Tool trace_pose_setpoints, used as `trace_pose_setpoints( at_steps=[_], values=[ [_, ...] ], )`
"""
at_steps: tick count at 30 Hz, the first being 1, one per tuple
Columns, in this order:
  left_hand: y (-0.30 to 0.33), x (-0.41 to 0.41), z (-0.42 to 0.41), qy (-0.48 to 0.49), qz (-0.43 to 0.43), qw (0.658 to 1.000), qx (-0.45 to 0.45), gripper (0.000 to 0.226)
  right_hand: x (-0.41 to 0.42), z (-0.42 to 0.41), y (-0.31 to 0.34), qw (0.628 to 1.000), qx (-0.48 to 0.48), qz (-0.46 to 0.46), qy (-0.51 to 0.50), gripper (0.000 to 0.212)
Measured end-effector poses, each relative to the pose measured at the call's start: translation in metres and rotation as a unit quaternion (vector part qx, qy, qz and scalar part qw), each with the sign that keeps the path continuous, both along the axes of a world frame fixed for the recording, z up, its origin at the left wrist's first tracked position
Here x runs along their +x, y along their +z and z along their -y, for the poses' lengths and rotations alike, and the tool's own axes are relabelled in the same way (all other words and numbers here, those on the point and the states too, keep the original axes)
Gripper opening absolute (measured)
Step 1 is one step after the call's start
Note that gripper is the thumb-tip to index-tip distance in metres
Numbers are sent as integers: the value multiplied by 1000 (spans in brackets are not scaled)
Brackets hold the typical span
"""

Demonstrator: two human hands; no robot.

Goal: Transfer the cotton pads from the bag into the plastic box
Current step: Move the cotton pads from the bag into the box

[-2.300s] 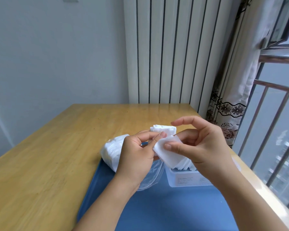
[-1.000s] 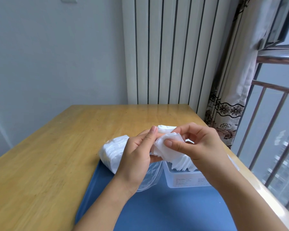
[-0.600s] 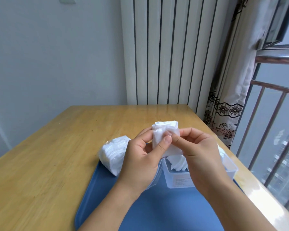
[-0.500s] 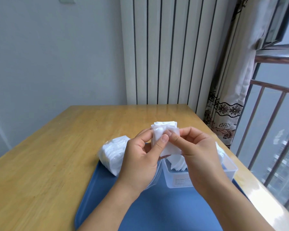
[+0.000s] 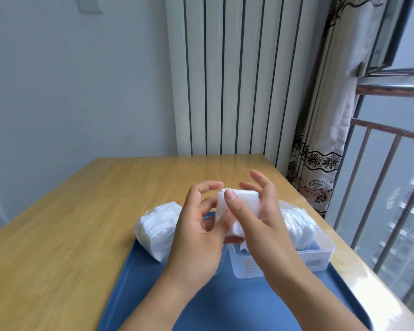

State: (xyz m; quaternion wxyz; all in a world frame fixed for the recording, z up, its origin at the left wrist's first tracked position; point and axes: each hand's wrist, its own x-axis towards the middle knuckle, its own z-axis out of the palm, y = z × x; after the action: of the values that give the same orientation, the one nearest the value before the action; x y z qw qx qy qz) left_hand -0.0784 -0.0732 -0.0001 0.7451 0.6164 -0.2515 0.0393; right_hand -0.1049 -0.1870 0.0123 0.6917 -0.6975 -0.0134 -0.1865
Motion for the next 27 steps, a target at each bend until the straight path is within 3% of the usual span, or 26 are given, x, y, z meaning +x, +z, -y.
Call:
trace_pose_setpoints(
  at_steps=[2,7,10,13,16,19,21,23,25,27],
  values=[
    [-3,-3,2,-33,-8,999,28,48,-1,-5,-1,998,16,-5,55,75],
    [-10,-6,4,-85,-11,991,98,59,0,-2,-4,997,-63,-5,51,79],
    [-6,-1,1,-41,-2,996,75,64,0,16,8,994,-37,-26,98,58],
    [-1,4,-3,-8,-6,999,33,75,2,39,17,991,-71,-18,111,32],
    [-2,7,-4,6,-23,999,40,72,7,56,17,990,-104,-41,88,30],
    [-8,8,-4,68,22,993,96,66,16,65,12,998,-54,-38,3,29],
    [-9,7,-4,141,90,971,170,62,24,67,8,996,8,-52,-76,30],
    [-10,6,-4,174,133,943,250,63,28,62,6,992,57,-81,-77,29],
    [-12,4,-3,158,132,930,305,58,29,52,1,991,31,-124,-34,25],
    [-16,4,-2,149,126,918,344,54,29,44,-6,982,-83,-166,-41,26]
  ],
)
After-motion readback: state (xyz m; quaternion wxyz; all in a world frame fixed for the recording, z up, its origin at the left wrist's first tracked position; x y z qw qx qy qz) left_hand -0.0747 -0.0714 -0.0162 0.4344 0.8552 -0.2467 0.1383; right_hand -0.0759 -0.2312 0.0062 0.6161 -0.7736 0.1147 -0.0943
